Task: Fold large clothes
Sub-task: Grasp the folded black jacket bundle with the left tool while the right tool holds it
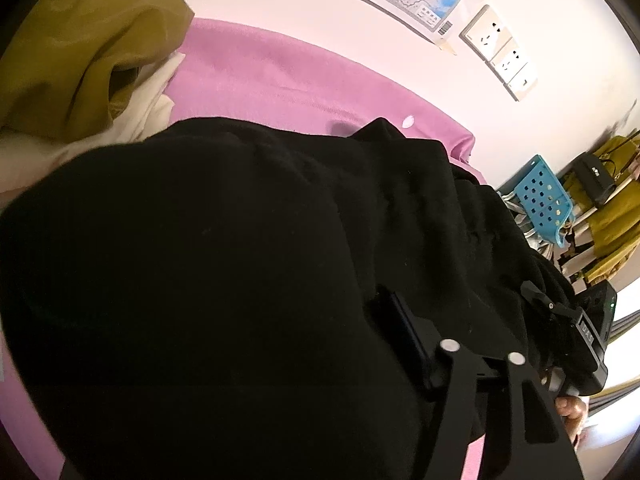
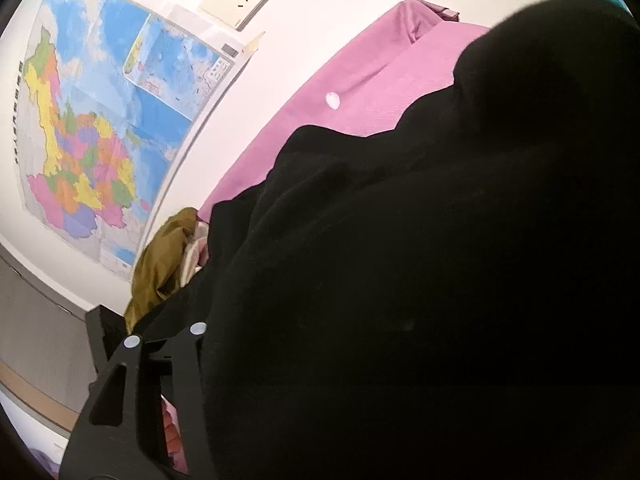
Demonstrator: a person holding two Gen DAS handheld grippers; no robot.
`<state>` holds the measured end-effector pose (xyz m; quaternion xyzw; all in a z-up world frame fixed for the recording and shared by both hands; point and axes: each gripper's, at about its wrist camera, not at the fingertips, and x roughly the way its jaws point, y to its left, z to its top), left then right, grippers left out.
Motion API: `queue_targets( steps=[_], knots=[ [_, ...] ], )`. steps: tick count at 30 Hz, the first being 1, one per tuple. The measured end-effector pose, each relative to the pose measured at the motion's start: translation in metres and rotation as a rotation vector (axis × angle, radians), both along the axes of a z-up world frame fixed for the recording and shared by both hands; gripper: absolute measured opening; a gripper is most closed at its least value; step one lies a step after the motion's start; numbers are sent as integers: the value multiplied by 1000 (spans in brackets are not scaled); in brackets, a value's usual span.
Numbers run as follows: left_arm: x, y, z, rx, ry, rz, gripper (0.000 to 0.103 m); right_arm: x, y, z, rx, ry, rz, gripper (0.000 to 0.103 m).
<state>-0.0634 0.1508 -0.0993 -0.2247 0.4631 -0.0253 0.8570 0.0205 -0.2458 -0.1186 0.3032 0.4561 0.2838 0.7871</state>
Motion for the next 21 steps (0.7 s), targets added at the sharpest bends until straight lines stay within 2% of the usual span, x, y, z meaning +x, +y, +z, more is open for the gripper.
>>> queue_targets(
  steps=[2,7,16,21],
  knots=[
    [0,0,1,4,-1,1,54,0,0,-3,2,6,-4,48],
    [3,-7,8,54,-4,-1,47,-4,-2,-4,15,4,10,39],
    [7,-6,9,52,-7,-1,44,2,14,-12,26,18,-3,39],
    [7,-5,7,34,-4,2,46,0,15,-14,41,22,1,43]
  ],
)
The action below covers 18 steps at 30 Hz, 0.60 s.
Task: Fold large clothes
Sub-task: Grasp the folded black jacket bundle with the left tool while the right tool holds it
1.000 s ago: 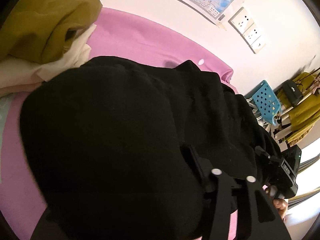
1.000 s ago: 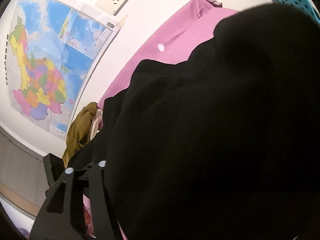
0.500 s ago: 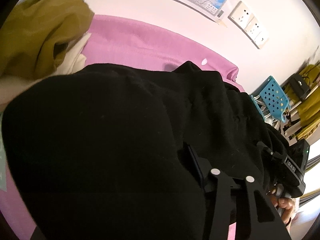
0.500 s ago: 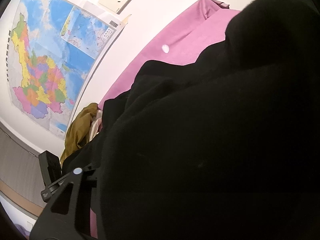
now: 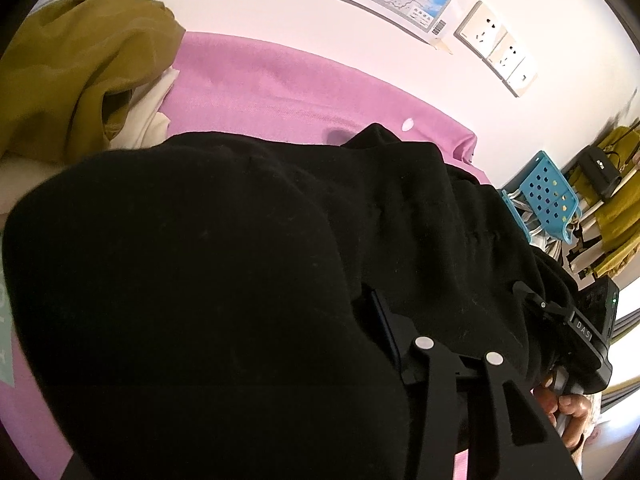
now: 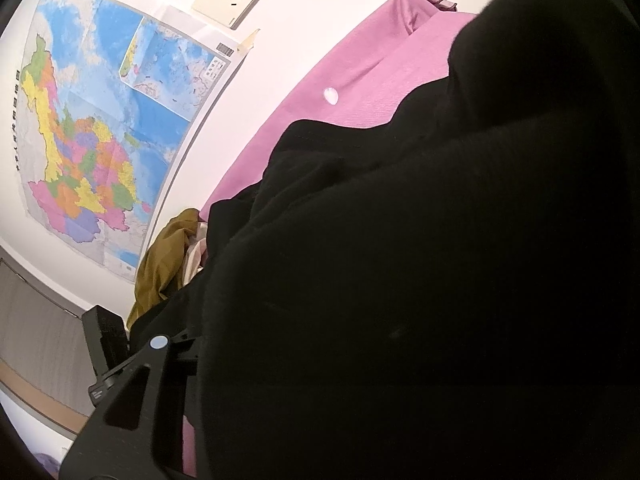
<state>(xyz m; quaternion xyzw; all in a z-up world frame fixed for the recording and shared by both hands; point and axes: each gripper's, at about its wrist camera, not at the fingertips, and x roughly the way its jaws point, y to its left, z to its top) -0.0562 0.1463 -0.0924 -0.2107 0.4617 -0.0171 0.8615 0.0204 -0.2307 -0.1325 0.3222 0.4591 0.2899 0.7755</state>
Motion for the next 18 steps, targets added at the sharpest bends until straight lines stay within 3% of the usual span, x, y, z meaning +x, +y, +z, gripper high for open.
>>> queue_targets(
  steps=[2,5,9,13,14,18],
  knots=[
    [1,1,-2,-6,8,6,53,2,-2,1,7,5,5,47],
    [2,5,-7,-34,18,10,56,0,1,1,1,3,6,48],
    [0,4,-6,-29,16,11,55,-2,2,0,-7,-6,8,42],
    [-1,4,-4,-33,11,16,45,-5,-1,5,3,-16,25,27],
    [-1,3,-2,-30,8,17,36,-5,-2,6,6,-16,26,25],
    [-2,0,6,-4,2,13,29,-9,-2,17,39,-25,28,23]
  ],
)
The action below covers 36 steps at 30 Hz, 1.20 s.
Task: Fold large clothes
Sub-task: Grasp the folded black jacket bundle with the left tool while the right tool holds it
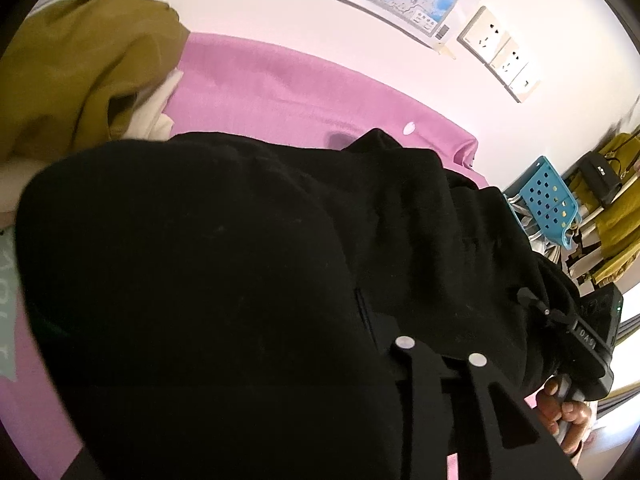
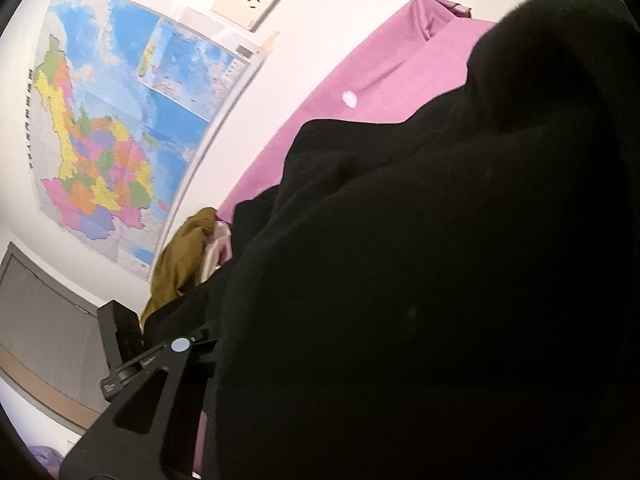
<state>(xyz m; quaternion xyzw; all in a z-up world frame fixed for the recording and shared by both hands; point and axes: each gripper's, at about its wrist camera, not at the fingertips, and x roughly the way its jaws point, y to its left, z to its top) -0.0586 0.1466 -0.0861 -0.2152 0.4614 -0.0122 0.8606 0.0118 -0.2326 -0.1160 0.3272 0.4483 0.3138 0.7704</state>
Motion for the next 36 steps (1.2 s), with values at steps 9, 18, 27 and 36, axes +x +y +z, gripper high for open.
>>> queue_targets(
  steps=[9,18,27,36],
  knots=[
    [3,5,-3,-15,8,-12,36,10,17,-8,-46,21,10,41],
    [2,7,-5,-31,11,-15,38,18,20,-8,-22,19,14,25],
    [3,11,30,-23,-43,-55,25,21,23,45,35,-97,42,19],
    [1,26,84,-20,-136,-83,24,28,41,102,58,-220,108,19]
  ],
)
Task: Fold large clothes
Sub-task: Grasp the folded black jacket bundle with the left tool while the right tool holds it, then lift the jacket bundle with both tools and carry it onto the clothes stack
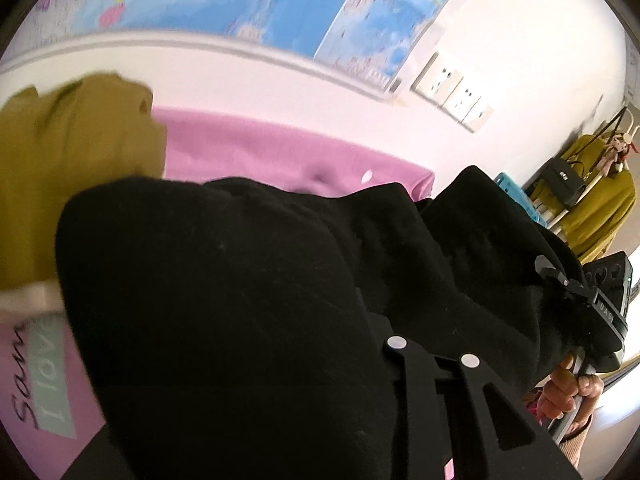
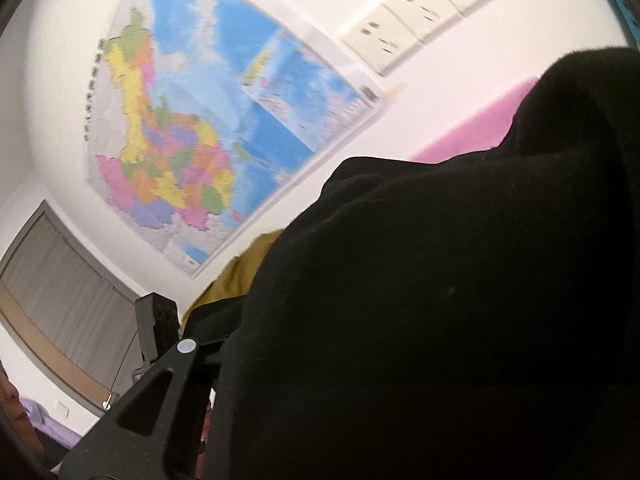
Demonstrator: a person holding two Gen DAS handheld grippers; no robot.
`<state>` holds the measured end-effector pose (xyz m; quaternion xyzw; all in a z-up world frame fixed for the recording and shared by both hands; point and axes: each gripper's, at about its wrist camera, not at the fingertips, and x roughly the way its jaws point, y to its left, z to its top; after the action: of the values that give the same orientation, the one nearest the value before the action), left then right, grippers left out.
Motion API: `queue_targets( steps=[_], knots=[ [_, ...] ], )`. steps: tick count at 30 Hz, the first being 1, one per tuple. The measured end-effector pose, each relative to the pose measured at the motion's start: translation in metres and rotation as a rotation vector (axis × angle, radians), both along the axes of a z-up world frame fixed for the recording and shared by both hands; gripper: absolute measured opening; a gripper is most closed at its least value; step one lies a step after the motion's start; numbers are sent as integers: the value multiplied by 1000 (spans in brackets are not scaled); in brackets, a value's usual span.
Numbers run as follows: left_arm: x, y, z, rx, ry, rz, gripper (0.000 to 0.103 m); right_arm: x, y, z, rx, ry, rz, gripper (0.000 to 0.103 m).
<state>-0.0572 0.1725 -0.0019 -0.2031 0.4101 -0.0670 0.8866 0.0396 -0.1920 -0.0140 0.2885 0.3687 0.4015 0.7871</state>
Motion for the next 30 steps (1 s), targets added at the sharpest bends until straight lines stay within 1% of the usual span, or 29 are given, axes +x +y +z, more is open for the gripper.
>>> queue_targets(
  steps=[5,7,8,9,11,13,16,17,19,20,21,23,24,25,26,27,28,30],
  knots=[
    [-1,14,41,29,-73,3,24,7,14,31,31,-72,26,19],
    [-1,24,62,49,-105,12,24,11,4,37,48,-103,38,19],
    [0,29,69,52,-115,16,24,14,10,46,60,-122,49,19],
    [-1,37,83,67,-137,25,24,20,31,65,67,-141,55,19],
    [-3,53,107,94,-185,53,24,24,47,92,89,-187,78,19],
    [-6,74,127,111,-222,85,24,20,52,118,119,-224,101,19],
    [-11,104,160,147,-279,158,24,26,83,146,167,-283,151,19],
    [-16,114,170,168,-294,179,24,32,101,157,186,-304,169,19],
    [-15,140,193,201,-321,225,24,42,128,171,225,-326,187,19],
    [-14,152,203,222,-335,243,24,47,139,179,260,-340,202,19],
    [-13,168,215,259,-351,280,24,50,164,189,284,-353,217,19],
    [-11,205,233,315,-383,362,24,51,200,197,318,-391,231,19],
    [-11,221,236,329,-387,395,24,52,224,198,322,-422,245,19],
    [-13,239,238,333,-391,425,23,52,249,193,336,-432,265,19],
    [-17,263,234,358,-397,463,23,52,275,185,338,-427,288,19],
    [-19,281,226,373,-392,504,23,53,297,176,340,-398,316,19],
    [-19,300,213,371,-374,544,24,50,316,157,335,-352,355,19],
    [-27,355,159,347,-276,654,24,47,372,100,244,-230,422,20]
  ],
)
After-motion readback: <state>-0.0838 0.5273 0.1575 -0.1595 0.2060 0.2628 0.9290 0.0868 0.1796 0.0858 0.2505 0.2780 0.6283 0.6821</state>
